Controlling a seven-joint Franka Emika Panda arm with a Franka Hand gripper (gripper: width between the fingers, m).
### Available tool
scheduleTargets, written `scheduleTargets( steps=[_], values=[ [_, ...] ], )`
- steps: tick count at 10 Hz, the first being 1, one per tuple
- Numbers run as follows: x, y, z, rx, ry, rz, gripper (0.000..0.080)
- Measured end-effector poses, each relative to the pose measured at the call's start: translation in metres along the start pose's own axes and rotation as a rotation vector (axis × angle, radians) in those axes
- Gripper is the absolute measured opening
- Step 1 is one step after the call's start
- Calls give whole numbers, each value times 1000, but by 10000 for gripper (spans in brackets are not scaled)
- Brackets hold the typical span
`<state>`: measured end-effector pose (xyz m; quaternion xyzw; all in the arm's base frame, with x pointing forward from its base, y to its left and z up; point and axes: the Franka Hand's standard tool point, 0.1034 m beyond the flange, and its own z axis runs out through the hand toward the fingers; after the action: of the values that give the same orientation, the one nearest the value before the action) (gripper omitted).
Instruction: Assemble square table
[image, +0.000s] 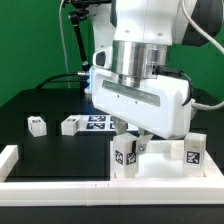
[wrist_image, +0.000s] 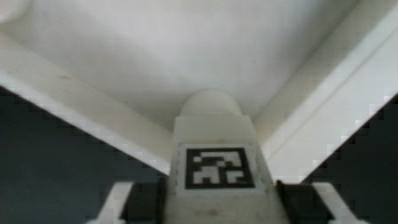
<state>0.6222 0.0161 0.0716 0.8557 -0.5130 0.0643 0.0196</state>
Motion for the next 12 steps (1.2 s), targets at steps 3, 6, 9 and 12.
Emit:
scheduleTargets(
  steps=[3, 6, 9, 12],
  values=[
    [3, 1, 0, 45, -95, 566, 291],
    [2, -3, 1, 68, -158, 888, 292],
    [2, -3, 2, 69, -156, 860, 488],
    [14, 9, -3, 148, -89, 367, 620]
  ],
)
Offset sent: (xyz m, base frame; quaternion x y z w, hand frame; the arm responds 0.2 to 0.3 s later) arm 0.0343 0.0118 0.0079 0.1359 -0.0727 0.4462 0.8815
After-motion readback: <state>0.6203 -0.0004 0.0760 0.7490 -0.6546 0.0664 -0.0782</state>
